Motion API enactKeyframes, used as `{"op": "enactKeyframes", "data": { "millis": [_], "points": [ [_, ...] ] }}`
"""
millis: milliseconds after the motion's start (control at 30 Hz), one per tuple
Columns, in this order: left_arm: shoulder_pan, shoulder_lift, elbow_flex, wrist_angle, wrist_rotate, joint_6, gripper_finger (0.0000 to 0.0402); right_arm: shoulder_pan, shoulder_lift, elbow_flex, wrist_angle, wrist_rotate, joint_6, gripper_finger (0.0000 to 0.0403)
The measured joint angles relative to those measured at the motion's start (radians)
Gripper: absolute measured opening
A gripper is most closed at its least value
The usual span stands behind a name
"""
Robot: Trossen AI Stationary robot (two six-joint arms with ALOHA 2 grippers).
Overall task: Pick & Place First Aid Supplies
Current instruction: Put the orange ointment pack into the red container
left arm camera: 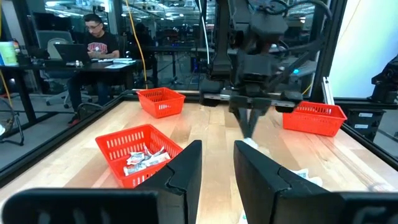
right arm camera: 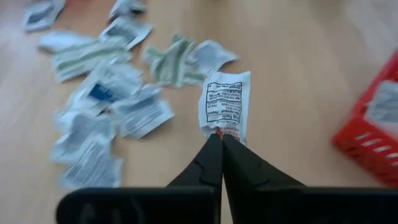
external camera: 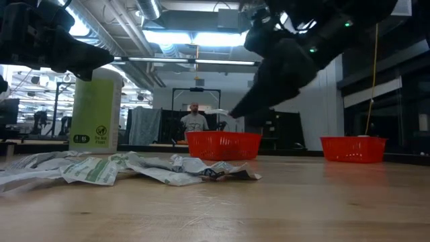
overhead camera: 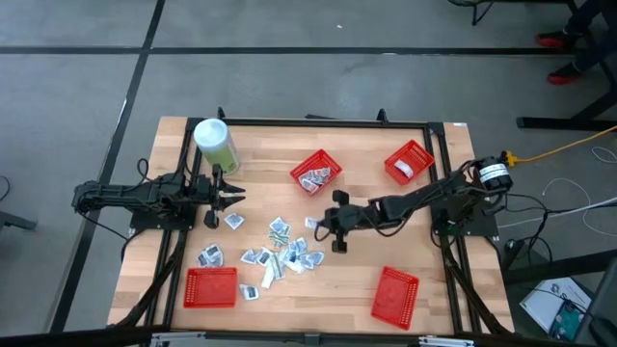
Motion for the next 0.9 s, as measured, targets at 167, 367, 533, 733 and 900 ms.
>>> {"op": "enactKeyframes", "data": {
  "millis": [167, 367, 533, 733, 900],
  "points": [
    [0.000, 0.000, 0.000, 0.000, 0.000, 0.000, 0.0088, -0.065, -0.001, 0.000, 0.063, 0.000, -0.010, 0.0009],
    [0.000, 0.000, 0.000, 0.000, 0.000, 0.000, 0.0088, -0.147, -0.001, 0.001, 0.088, 0.021, -0.007, 0.0009],
    [0.000, 0.000, 0.000, 0.000, 0.000, 0.000, 0.0088, -0.206, 0.001, 0.001, 0.092, 0.083, -0.001, 0.0009],
    [0.000, 0.000, 0.000, 0.000, 0.000, 0.000, 0.0088, -0.266, 0.003, 0.001, 0.097, 0.095, 0.065, 0.0010],
    [0.000, 0.000, 0.000, 0.000, 0.000, 0.000, 0.0088, -0.291, 0.003, 0.001, 0.097, 0.095, 0.111, 0.0010]
  ]
}}
